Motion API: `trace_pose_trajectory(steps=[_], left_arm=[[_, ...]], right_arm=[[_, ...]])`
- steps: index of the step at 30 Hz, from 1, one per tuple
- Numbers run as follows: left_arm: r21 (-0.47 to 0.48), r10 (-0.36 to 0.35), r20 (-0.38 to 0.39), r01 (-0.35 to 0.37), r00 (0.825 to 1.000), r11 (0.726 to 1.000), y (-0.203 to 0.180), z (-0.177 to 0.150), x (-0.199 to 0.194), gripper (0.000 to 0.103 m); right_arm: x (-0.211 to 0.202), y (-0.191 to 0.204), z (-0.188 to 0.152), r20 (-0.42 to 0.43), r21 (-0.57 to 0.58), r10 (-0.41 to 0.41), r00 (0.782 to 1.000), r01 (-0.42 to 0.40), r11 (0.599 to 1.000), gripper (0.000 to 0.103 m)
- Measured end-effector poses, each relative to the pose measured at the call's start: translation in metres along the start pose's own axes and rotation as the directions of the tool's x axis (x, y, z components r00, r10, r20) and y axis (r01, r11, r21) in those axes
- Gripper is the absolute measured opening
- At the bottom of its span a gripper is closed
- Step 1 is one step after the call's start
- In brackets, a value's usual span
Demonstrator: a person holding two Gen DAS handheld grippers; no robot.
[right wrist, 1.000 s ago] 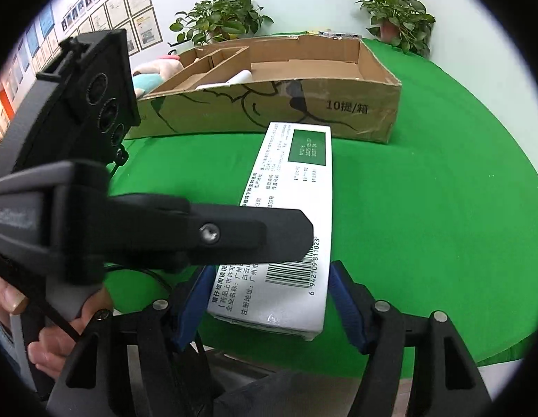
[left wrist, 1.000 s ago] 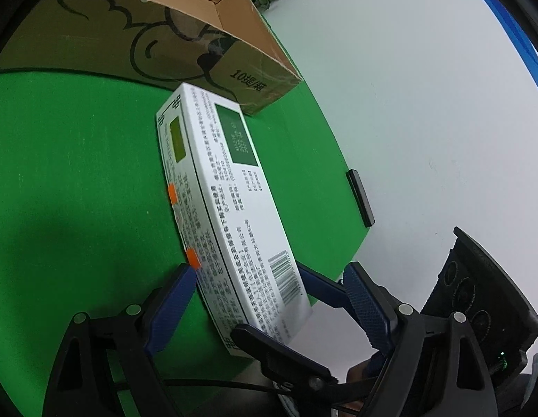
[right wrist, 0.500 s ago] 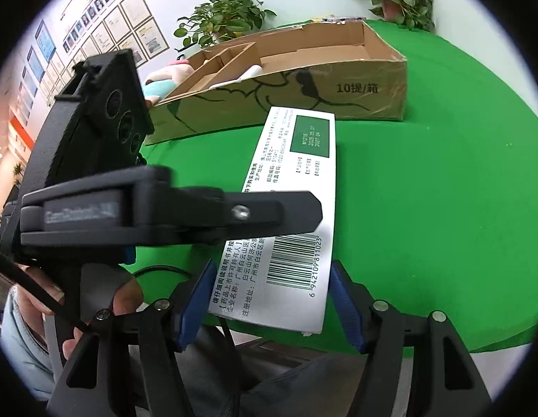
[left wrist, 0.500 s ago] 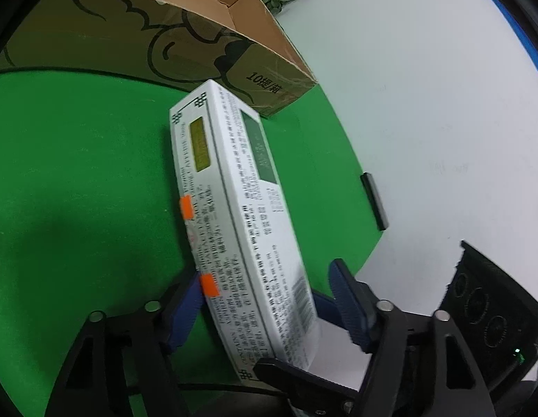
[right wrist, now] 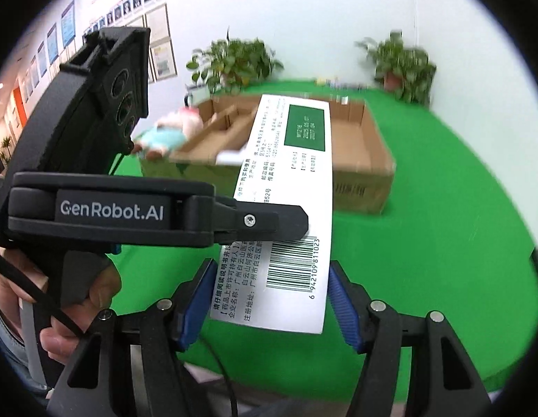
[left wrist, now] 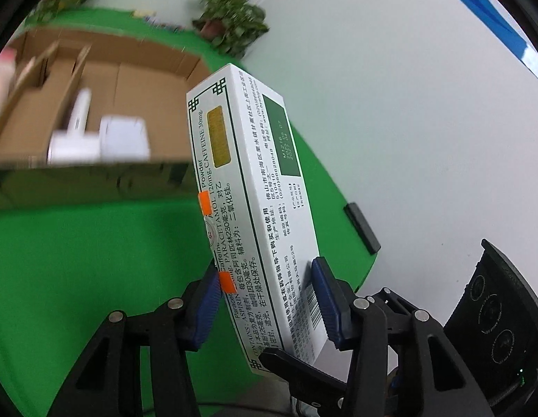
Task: Organize objects
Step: 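Lift the medicine box and lower it into the large box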
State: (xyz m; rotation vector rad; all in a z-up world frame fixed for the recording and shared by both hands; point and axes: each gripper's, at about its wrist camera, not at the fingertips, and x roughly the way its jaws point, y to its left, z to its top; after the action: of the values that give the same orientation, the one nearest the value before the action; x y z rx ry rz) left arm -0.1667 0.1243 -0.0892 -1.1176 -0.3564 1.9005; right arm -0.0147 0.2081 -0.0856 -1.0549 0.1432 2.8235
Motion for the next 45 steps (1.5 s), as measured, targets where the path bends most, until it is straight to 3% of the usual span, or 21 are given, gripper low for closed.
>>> trace_pose_trajectory(steps=[4,5,10,18,24,34,35,37,45], left_arm=[[0.081,0.015,0.076,-0.021,0.997,0.997,-0.022,0.040,-0.022,0.048],[0.093,0.023,0.091,-0.031,0.996,0.995,-0.024,0.074,-0.014,0.048],[0.141,0.053,0.132,-0.072,0.990,0.987,-0.040,0.131,-0.030,0.048],[0.128,0.064,0.131,-0.081,0.989,0.989,-0.040,0.219,-0.051,0.048],[0.101,0.058,0.079,-0.066,0.995,0.993,-0.020,0.248,-0.023,0.048],[-0.001,0.088,-0.031,-0.088,0.996,0.996,0.043,0.219,0.055,0.048],[-0.012,0.092,-0.044,-0.093,0.995,0.996,0.052,0.218,0.063,0.048],[-0.035,0.097,-0.073,-0.100,0.993,0.994,0.061,0.183,0.075,0.048],[-0.109,0.117,-0.182,-0.138,0.976,0.984,0.107,0.171,0.126,0.048]], right_arm=[[-0.010,-0.002,0.037,0.083,-0.029,-0.022,0.996,0.025,0.999,0.062],[-0.012,-0.003,0.049,0.101,-0.033,-0.024,0.995,0.027,0.999,0.062],[-0.009,-0.009,0.093,0.130,-0.038,-0.034,0.991,0.039,0.998,0.061],[0.011,-0.022,0.147,0.120,-0.023,-0.054,0.991,0.057,0.998,0.061],[0.037,-0.033,0.158,0.065,-0.003,-0.067,0.996,0.068,0.998,0.061],[0.111,-0.061,0.156,-0.085,0.036,-0.026,0.996,0.029,0.999,0.061],[0.121,-0.064,0.153,-0.105,0.044,-0.016,0.994,0.021,0.999,0.061],[0.134,-0.068,0.150,-0.137,0.053,-0.003,0.991,0.011,0.999,0.061],[0.176,-0.086,0.133,-0.262,0.091,0.055,0.963,-0.032,0.995,0.061]])
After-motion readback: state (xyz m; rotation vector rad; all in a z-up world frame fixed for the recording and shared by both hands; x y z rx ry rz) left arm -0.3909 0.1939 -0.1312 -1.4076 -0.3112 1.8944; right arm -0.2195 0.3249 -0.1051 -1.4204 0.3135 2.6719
